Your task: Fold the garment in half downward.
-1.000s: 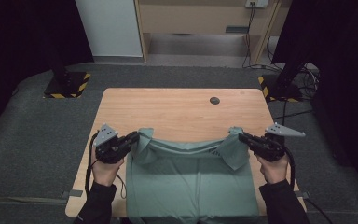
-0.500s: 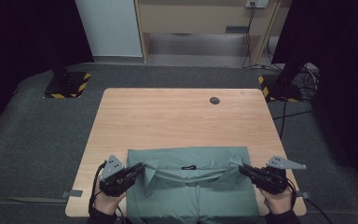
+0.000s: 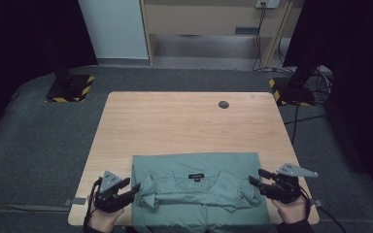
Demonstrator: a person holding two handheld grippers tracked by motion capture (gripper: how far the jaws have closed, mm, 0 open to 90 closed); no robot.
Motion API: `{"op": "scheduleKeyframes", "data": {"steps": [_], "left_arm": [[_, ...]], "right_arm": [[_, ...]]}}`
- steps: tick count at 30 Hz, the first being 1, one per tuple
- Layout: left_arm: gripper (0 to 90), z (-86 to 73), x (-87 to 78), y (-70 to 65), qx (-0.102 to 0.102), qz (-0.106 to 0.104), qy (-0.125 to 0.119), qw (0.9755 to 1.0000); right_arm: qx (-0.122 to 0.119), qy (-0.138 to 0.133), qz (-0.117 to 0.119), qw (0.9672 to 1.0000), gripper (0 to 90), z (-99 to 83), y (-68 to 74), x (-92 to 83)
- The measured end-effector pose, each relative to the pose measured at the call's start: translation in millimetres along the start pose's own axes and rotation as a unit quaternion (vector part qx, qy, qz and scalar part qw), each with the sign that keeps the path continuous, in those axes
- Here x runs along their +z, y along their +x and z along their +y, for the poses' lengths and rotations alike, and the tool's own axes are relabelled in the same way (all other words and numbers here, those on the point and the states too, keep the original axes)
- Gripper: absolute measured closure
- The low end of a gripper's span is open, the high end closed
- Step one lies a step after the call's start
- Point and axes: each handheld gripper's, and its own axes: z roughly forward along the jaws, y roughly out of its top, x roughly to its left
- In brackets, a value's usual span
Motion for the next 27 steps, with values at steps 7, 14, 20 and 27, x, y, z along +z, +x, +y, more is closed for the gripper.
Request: {"op": "scheduleKeyframes", "data": {"steps": [7, 14, 20, 27], "left_arm": [[45.8, 28.5, 51.6, 15.6, 0.005, 0.024, 0.033, 0.9992], [43.9, 24.7, 99.7, 20.9, 0.025, 0.066, 0.105, 0.9919], [44.9, 21.9, 108.9, 27.3, 0.028, 0.066, 0.108, 0.9916], [44.4, 30.9, 121.5, 40.9, 0.035, 0.062, 0.100, 0.9924]], "right_arm": [[0.015, 0.036, -0.044, 0.9983, 37.7, 23.4, -23.6, 44.3], [0.019, 0.103, -0.095, 0.9900, 34.6, 13.8, -40.5, 93.5], [0.006, 0.128, -0.118, 0.9847, 36.2, 7.2, -41.1, 111.9], [-0.002, 0.096, -0.140, 0.9855, 33.9, 7.4, -46.8, 123.6]]}}
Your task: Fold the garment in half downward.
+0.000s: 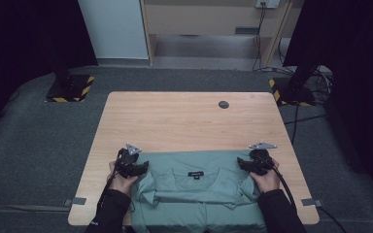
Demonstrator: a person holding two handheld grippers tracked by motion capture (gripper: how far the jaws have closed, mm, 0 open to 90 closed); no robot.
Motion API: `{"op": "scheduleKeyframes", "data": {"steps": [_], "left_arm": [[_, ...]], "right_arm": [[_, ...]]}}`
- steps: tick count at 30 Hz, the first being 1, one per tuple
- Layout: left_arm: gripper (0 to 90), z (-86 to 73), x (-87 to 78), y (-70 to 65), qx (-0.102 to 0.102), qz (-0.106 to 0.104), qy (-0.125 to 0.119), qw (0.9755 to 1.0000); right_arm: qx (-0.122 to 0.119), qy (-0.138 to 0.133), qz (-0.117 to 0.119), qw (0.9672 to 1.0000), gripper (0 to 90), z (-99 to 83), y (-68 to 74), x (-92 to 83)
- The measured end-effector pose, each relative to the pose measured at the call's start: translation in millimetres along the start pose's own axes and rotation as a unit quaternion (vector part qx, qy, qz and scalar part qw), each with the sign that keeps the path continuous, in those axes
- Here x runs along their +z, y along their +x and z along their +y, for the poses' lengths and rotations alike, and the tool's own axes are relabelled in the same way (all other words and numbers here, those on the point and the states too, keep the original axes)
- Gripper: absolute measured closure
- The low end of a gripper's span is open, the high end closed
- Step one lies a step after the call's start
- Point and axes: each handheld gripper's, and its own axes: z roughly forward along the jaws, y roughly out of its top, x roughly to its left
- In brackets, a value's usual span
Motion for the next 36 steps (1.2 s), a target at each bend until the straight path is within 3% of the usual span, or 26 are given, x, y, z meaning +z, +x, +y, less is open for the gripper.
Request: {"op": "scheduleKeyframes", "data": {"steps": [9, 17, 21, 28, 34, 36], "left_arm": [[42.7, 25.6, 21.8, 16.7, -0.002, 0.002, 0.007, 1.0000], [40.9, 31.3, 28.9, 20.8, -0.001, 0.000, 0.000, 1.0000], [39.2, 32.8, 31.1, 22.7, -0.003, 0.003, -0.002, 1.0000], [33.9, 40.2, 39.7, 36.8, -0.021, 0.000, 0.000, 0.9998], [32.7, 41.3, 43.8, 40.4, -0.021, -0.002, -0.014, 0.9997], [29.6, 41.5, 42.1, 43.0, -0.038, -0.002, -0.002, 0.9993]], "right_arm": [[0.016, -0.038, -0.016, 0.9990, 34.3, 4.2, -4.5, 13.9], [0.029, -0.042, -0.022, 0.9985, 36.0, 8.0, -11.2, 17.9], [0.022, -0.007, -0.024, 0.9994, 34.0, 23.6, -12.8, 25.5], [0.022, -0.034, -0.022, 0.9989, 33.2, 34.4, -20.7, 43.4], [0.031, -0.038, -0.016, 0.9987, 32.0, 34.4, -23.8, 43.1], [0.042, -0.034, -0.016, 0.9984, 27.6, 34.4, -25.4, 40.9]]}}
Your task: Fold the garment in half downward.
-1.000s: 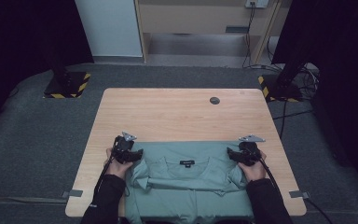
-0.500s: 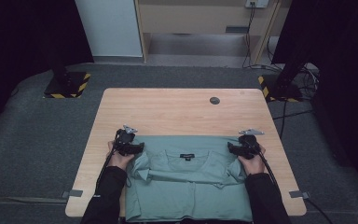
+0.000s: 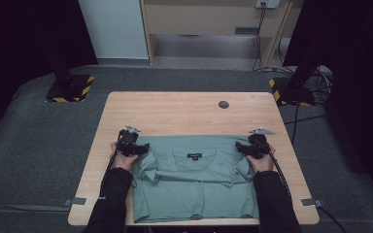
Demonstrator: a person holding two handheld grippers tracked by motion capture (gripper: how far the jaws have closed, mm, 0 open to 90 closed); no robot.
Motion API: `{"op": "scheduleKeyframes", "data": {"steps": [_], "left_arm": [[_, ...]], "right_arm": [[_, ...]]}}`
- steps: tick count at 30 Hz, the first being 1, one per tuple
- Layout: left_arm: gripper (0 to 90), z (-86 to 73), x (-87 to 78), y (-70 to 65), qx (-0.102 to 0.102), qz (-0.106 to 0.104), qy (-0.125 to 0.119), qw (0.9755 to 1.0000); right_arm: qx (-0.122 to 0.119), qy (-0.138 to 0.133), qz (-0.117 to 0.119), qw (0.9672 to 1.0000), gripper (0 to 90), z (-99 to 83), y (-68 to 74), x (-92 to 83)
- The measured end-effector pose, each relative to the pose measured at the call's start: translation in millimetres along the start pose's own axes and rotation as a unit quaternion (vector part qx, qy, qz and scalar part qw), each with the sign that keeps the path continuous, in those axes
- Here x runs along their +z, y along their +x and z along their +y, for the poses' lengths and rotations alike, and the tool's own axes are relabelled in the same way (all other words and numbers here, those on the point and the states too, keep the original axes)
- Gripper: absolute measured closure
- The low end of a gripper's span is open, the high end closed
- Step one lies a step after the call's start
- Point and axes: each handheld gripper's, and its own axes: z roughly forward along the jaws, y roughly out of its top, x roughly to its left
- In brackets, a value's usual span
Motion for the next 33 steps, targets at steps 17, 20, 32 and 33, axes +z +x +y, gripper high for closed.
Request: {"op": "scheduleKeyframes", "data": {"steps": [17, 20, 32, 33], "left_arm": [[29.4, -39.4, -80.4, -25.1, -0.026, -0.106, -0.077, 0.9910], [29.4, -46.5, -83.2, -32.3, -0.013, -0.109, -0.074, 0.9912], [28.3, -56.6, -94.5, -42.7, 0.011, -0.129, -0.084, 0.9880], [28.3, -56.2, -95.2, -43.1, 0.012, -0.129, -0.087, 0.9877]], "right_arm": [[-0.019, -0.025, 0.096, 0.9949, 27.8, -8.2, 5.5, -83.0], [-0.018, -0.022, 0.106, 0.9940, 27.8, -15.5, 6.8, -88.2], [-0.038, -0.004, 0.123, 0.9917, 31.0, -32.7, 21.1, -93.4], [-0.039, -0.003, 0.123, 0.9916, 31.3, -32.9, 21.5, -93.6]]}}
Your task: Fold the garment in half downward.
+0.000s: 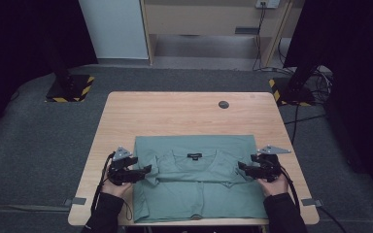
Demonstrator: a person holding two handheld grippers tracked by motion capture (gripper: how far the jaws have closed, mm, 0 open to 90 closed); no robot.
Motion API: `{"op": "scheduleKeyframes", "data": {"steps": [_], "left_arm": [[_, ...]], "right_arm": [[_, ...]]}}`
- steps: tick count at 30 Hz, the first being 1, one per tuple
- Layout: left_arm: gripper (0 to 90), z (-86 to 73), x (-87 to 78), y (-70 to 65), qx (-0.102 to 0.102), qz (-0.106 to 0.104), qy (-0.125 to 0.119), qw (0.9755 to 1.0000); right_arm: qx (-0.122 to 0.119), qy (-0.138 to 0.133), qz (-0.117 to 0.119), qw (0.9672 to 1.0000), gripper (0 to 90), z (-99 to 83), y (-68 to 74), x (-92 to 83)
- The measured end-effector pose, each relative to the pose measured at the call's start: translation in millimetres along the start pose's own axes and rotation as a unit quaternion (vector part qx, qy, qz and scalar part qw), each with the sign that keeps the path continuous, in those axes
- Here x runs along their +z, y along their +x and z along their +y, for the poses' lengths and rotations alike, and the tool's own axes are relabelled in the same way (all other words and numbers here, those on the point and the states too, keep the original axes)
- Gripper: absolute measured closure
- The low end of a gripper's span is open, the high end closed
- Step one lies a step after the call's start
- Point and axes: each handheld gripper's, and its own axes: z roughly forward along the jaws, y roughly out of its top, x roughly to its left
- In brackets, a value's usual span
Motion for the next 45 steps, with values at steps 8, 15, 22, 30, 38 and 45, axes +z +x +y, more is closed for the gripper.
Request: {"op": "scheduleKeyframes", "data": {"steps": [8, 15, 22, 30, 38, 45], "left_arm": [[26.1, 2.0, -4.1, -12.1, 0.042, 0.004, -0.006, 0.9991], [27.6, 1.1, 12.6, -18.8, 0.048, 0.027, 0.022, 0.9982], [40.4, -2.1, 19.9, -22.7, 0.053, 0.037, 0.040, 0.9971], [61.6, -3.1, 20.8, -24.6, 0.068, 0.050, 0.029, 0.9960], [82.0, -0.5, 17.9, -24.7, 0.063, 0.051, 0.007, 0.9967], [85.0, 2.0, 6.5, -24.3, 0.045, 0.029, -0.010, 0.9985]], "right_arm": [[-0.001, 0.013, 0.000, 0.9999, 31.8, -2.7, 2.4, 4.5], [0.002, 0.021, -0.008, 0.9997, 36.0, -4.2, 0.4, 11.3], [0.003, 0.026, -0.010, 0.9996, 45.6, -4.8, -1.5, 15.0], [-0.003, 0.024, -0.011, 0.9997, 65.4, -5.1, 1.9, 14.1], [0.006, -0.008, -0.009, 0.9999, 81.8, -3.9, 1.4, 6.7], [0.012, -0.008, 0.001, 0.9999, 86.3, -3.1, 1.3, 2.0]]}}
